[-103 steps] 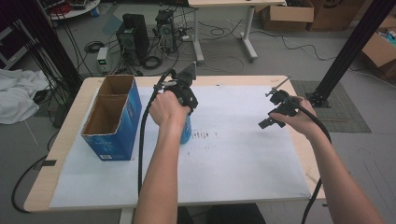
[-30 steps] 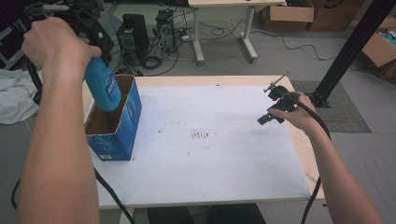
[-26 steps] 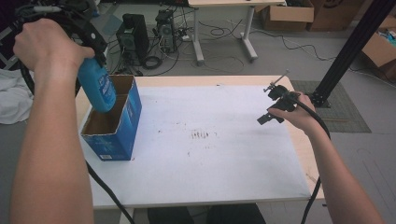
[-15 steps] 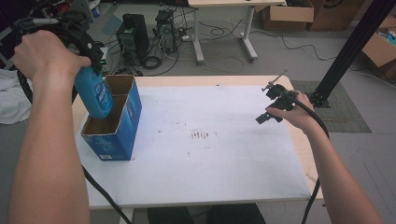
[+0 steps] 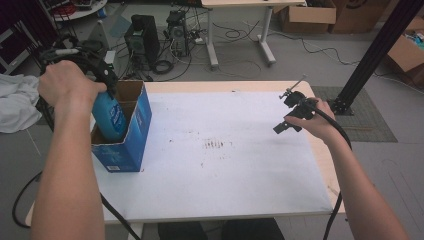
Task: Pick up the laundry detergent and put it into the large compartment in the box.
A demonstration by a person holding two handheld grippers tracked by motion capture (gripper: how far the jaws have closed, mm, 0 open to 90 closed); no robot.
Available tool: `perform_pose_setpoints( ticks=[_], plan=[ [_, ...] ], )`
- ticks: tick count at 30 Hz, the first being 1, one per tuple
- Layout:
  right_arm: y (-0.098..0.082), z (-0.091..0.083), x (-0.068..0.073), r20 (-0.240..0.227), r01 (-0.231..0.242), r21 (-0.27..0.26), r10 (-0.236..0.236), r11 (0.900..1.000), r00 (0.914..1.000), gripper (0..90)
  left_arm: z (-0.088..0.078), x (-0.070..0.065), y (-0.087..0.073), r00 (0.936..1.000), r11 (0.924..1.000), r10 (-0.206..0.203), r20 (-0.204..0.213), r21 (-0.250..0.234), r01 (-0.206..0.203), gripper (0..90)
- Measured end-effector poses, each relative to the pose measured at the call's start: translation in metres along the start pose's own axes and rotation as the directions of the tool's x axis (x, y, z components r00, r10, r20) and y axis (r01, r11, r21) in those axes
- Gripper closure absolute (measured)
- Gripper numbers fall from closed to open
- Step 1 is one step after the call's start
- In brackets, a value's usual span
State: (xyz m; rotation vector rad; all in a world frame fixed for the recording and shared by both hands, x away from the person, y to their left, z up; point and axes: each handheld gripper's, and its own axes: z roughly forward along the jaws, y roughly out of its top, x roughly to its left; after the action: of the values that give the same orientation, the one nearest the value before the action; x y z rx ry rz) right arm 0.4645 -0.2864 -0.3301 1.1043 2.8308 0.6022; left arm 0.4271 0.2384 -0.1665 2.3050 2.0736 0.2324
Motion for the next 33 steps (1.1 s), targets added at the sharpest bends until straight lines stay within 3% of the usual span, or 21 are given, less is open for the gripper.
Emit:
perform_pose_setpoints(
  ticks=[20,33],
  plan=[
    [0.000,0.004,0.001,-0.003,-0.002,0.011,0.003,1.000,1.0000,22.8,0.067,-0.005,-0.002,0.9997,0.9969,0.005,0.024,0.079,-0.007,37.6],
    [-0.002,0.006,-0.001,-0.008,-0.002,0.019,0.003,1.000,1.0000,23.3,0.094,-0.005,-0.003,0.9999,0.9947,0.007,0.015,0.103,-0.008,37.6]
  ],
)
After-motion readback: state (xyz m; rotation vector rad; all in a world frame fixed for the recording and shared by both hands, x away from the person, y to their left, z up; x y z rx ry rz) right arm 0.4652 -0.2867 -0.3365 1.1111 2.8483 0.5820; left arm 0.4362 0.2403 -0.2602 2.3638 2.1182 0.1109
